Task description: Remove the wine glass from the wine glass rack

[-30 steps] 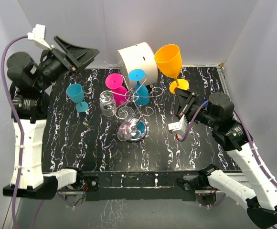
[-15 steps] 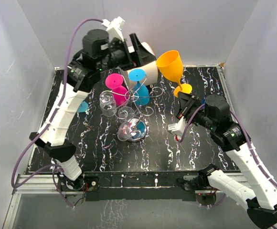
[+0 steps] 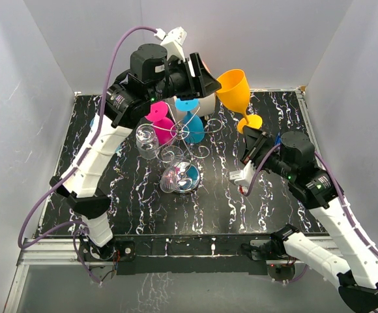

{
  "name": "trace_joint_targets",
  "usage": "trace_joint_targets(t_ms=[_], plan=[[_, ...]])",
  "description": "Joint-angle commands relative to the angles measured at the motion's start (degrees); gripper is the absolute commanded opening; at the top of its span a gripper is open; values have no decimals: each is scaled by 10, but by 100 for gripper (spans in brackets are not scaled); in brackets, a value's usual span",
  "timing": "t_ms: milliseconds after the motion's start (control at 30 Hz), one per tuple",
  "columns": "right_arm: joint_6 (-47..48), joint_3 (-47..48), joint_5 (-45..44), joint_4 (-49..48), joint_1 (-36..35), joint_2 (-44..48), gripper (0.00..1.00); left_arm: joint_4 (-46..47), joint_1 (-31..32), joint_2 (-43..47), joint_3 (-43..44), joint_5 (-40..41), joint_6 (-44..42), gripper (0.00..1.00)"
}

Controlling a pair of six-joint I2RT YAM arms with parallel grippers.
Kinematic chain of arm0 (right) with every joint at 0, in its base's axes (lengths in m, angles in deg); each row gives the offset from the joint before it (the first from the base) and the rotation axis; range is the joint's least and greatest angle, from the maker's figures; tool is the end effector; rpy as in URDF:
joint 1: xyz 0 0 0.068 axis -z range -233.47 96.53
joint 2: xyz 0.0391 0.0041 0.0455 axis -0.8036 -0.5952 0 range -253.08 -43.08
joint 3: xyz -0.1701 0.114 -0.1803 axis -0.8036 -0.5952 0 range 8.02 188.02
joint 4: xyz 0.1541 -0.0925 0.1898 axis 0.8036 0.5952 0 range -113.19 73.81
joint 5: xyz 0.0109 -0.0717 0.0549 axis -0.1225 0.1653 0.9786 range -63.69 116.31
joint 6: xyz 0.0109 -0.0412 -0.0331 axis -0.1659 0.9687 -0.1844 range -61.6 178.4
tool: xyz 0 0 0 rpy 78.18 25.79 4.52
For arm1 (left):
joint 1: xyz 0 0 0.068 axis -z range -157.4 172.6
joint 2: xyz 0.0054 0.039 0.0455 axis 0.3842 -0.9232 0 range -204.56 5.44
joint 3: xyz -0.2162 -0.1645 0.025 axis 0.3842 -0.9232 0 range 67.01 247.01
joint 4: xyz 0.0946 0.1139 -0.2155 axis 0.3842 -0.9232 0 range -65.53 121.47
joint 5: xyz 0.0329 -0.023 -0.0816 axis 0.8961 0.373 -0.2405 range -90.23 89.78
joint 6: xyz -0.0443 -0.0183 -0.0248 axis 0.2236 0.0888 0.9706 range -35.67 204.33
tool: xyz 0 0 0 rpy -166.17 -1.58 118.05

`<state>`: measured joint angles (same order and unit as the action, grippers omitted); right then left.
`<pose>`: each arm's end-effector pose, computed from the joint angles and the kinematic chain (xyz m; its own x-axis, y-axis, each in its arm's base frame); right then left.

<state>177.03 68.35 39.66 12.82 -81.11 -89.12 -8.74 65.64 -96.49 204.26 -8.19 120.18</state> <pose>0.1382 0.0815 0.3819 0.7199 -0.5871 0.3701 0.0195 -0.5160 -0.8564 0.2514 -0.2415 0.5531 -0.5055 -0.3216 -0.8007 0.5932 0.5444 -0.5932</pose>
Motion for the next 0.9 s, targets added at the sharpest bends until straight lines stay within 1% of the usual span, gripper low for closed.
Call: trace_joint_targets(t_ms=[0,67,133,267,667,867], plan=[[96,-1,1,-31,-4,21,0,5,3,11,12,11,9,53],[97,-5,3,-33,-4,24,0,21,3,19,-1,9,20,56],[99,-5,7,-34,-4,24,0,32,3,26,-18,3,26,56],[100,2,15,-40,-6,20,0,23,5,14,-21,-14,29,55],[92,13,26,-45,-11,-5,1,24,12,9,-18,-28,36,36],[90,21,35,-55,-12,-16,2,26,12,16,-38,-30,38,30]])
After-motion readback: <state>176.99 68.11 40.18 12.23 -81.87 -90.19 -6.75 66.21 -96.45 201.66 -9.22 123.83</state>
